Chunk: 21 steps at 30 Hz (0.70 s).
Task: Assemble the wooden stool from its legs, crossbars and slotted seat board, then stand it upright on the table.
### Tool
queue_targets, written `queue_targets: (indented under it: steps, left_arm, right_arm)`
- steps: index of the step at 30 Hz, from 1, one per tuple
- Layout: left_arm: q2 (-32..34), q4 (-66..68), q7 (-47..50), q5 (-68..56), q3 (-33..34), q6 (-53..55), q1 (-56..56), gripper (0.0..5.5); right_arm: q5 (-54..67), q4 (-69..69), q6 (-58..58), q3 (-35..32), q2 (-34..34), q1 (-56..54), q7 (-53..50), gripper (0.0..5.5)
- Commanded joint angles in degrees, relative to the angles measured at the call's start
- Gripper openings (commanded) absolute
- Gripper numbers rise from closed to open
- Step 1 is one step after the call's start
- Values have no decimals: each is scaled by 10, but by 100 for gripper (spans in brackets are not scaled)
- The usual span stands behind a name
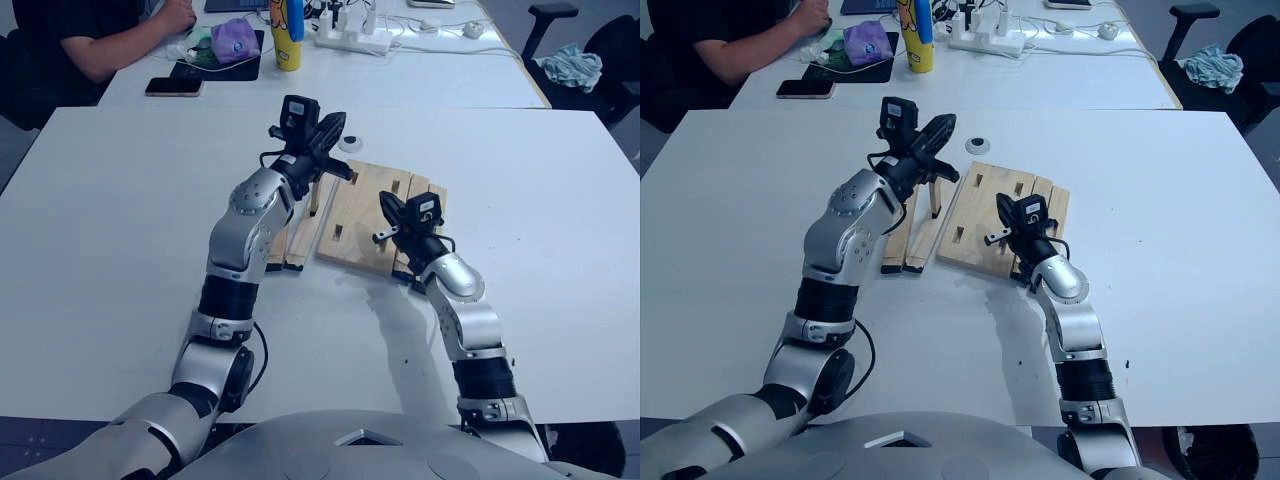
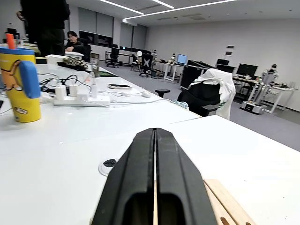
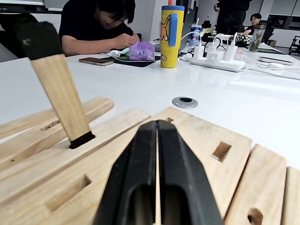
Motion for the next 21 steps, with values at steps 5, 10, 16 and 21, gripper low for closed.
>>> queue_targets:
  steps: [5, 10, 16, 21]
  left_arm:
    - [-10, 37, -30, -2, 8, -63, -99, 2]
    - [-2, 58, -16, 32, -11, -67, -109, 2]
    - [2, 118, 8, 42, -29, 103, -31, 2]
    - [5, 87, 12, 50, -26, 84, -16, 2]
  right_arm:
    - [-12, 23, -23, 11, 11, -12, -5, 0]
    - [-16, 24, -27, 18, 11, -11, -4, 0]
    - [-17, 14, -20, 26, 11, -9, -1, 0]
    - [-19, 8, -9, 28, 9, -5, -5, 0]
